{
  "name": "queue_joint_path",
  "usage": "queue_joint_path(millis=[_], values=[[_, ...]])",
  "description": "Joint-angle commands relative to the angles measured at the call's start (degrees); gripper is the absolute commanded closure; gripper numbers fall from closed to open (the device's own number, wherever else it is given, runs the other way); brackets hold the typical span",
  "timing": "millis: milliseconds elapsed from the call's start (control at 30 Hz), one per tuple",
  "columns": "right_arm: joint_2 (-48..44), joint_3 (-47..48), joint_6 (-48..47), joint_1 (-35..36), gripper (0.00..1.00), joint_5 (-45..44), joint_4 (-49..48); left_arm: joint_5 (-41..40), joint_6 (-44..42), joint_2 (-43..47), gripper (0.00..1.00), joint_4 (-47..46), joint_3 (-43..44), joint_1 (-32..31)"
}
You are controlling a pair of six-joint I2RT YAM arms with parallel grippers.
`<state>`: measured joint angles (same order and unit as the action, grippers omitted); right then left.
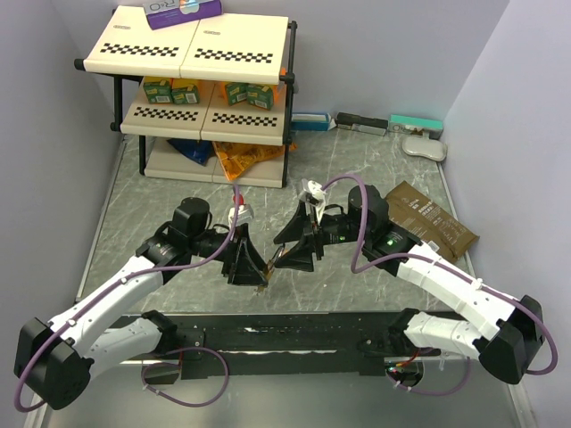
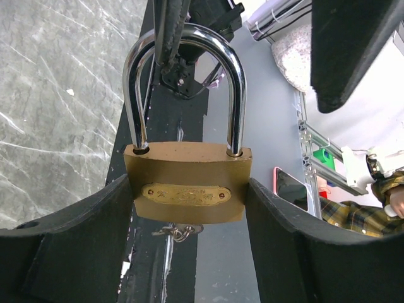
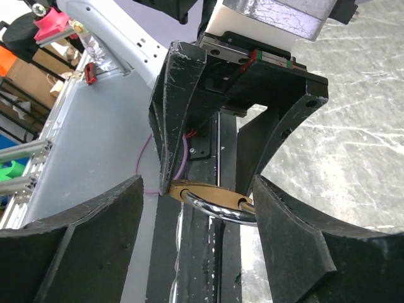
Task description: Unlock with the key
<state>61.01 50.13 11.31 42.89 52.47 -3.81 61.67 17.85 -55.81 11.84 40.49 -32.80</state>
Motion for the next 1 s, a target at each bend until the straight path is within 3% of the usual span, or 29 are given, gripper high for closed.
queue_joint_path(millis=[0,567,767,967], values=[[-0.02,-1.08,-0.76,0.52,0.25,0.44,-0.49,3.54,0.08,1.32,0.99,-6.74,1.17,0.36],[2.00,-1.88,-0.59,0.26,0.19,0.88,-3.31,4.25,0.17,0.97,0.99,-6.74,1.17,0.36],[2.53,-2.93,0.47,0.44,0.23,0.53,-5.24,3.90,0.26,1.23,0.99,-7.09,1.08,0.36],[2.53,-3.11,1.26,0.44,0.33,0.18,-5.77,2.75,0.70,1.58,0.99,-7.61,0.91,0.36]])
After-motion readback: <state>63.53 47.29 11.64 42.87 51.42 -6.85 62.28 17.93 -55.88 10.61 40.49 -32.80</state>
